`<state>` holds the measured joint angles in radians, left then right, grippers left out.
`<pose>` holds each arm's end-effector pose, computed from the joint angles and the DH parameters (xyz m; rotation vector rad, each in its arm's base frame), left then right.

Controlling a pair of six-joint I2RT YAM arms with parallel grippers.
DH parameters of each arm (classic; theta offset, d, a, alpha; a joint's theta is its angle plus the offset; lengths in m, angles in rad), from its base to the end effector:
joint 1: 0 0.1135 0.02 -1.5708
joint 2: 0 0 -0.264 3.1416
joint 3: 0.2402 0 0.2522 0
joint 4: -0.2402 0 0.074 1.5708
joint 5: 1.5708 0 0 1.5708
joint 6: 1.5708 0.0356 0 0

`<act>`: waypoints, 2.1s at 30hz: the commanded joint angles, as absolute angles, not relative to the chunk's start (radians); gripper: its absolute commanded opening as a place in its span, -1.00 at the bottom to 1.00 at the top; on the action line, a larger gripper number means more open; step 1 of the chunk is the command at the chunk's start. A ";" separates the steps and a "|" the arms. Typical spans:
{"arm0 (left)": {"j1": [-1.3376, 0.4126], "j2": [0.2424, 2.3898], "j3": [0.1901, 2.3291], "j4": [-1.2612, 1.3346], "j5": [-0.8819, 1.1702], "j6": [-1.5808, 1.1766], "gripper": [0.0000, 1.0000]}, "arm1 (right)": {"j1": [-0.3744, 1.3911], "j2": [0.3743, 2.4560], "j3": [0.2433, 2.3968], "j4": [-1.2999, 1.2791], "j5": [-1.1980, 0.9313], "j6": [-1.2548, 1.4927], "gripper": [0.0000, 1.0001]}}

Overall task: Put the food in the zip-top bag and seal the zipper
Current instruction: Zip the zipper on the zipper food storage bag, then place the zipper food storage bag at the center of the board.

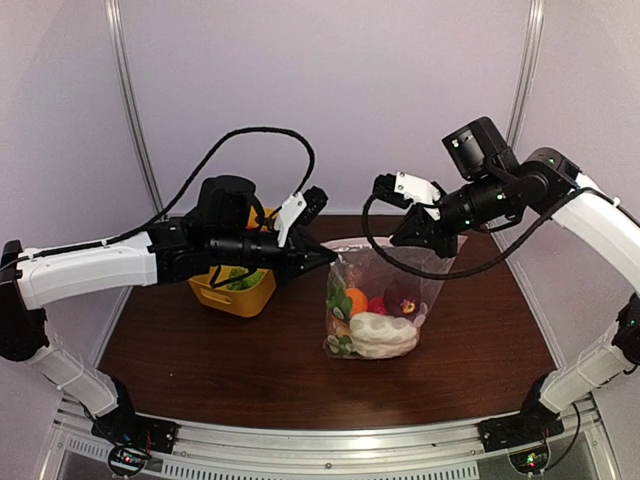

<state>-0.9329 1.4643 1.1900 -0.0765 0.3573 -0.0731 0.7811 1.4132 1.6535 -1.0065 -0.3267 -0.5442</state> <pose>0.1953 -0.2844 0.3305 1.0728 1.7285 -0.9993 0.1907 0.2051 0.4161 -1.5649 1.7393 0.4993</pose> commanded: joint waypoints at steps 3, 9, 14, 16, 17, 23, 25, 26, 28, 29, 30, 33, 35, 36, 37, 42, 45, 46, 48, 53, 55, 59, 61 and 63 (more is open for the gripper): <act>-0.881 1.428 1.164 -0.132 0.322 -0.058 -1.00 | 0.687 1.319 1.598 -1.124 -0.183 -0.570 -1.00; -0.868 1.436 1.164 -0.132 0.324 -0.055 -1.00 | 0.600 1.273 1.547 -1.156 -0.189 -0.594 -1.00; -0.865 1.442 1.168 -0.130 0.329 -0.055 -1.00 | 0.540 1.249 1.524 -1.182 -0.190 -0.622 -1.00; -0.864 1.443 1.169 -0.126 0.329 -0.055 -1.00 | 0.523 1.242 1.517 -1.189 -0.189 -0.629 -1.00; -0.864 1.445 1.169 -0.126 0.328 -0.055 -1.00 | 0.515 1.239 1.515 -1.192 -0.190 -0.632 -1.00; -0.864 1.458 1.176 -0.124 0.335 -0.055 -1.00 | 0.487 1.230 1.514 -1.198 -0.193 -0.642 -1.00; -0.864 1.462 1.184 -0.126 0.334 -0.053 -1.00 | 0.477 1.232 1.510 -1.201 -0.191 -0.648 -1.00; -0.864 1.464 1.187 -0.126 0.333 -0.051 -1.00 | 0.470 1.229 1.506 -1.202 -0.194 -0.653 -1.00; -0.862 1.468 1.193 -0.129 0.330 -0.047 -1.00 | 0.453 1.228 1.496 -1.200 -0.198 -0.663 -1.00; -0.861 1.469 1.195 -0.127 0.330 -0.046 -1.00 | 0.445 1.226 1.495 -1.200 -0.198 -0.666 -1.00; -0.861 1.471 1.195 -0.126 0.331 -0.047 -1.00 | 0.436 1.225 1.495 -1.201 -0.199 -0.668 -1.00; -0.858 1.481 1.198 -0.124 0.338 -0.046 -1.00 | 0.415 1.224 1.499 -1.202 -0.219 -0.673 -1.00; -0.859 1.488 1.200 -0.121 0.347 -0.048 -1.00 | 0.413 1.225 1.500 -1.197 -0.228 -0.673 -1.00; -0.858 1.494 1.201 -0.118 0.354 -0.051 -1.00 | 0.412 1.228 1.499 -1.194 -0.233 -0.673 -1.00; -0.858 1.500 1.204 -0.115 0.358 -0.052 -1.00 | 0.413 1.231 1.500 -1.192 -0.240 -0.673 -1.00; -0.858 1.572 1.289 -0.092 0.355 -0.083 -1.00 | 0.412 1.263 1.518 -1.144 -0.276 -0.664 -1.00; -0.856 1.670 1.440 -0.128 0.300 -0.067 -1.00 | 0.409 1.308 1.568 -1.076 -0.272 -0.638 -1.00; -0.854 1.706 1.498 -0.148 0.284 -0.056 -1.00 | 0.405 1.328 1.596 -1.058 -0.269 -0.632 -1.00; -0.842 1.774 1.620 -0.189 0.253 -0.039 -1.00 | 0.389 1.376 1.671 -1.040 -0.262 -0.628 -1.00; -0.815 1.831 1.753 -0.214 0.254 -0.011 -1.00 | 0.357 1.418 1.799 -1.041 -0.261 -0.658 -1.00; -0.815 1.819 1.725 -0.201 0.311 0.025 -1.00 | 0.357 1.372 1.734 -1.010 -0.274 -0.669 -1.00; -0.816 1.801 1.591 -0.188 0.468 0.032 -0.88 | 0.362 1.270 1.528 -0.966 -0.353 -0.686 -1.00; -0.818 1.803 1.524 -0.187 0.538 0.019 -0.80 | 0.365 1.208 1.388 -0.917 -0.409 -0.661 -1.00; -0.824 1.807 1.473 -0.201 0.594 0.006 -0.64 | 0.378 1.143 1.253 -0.906 -0.485 -0.663 -0.98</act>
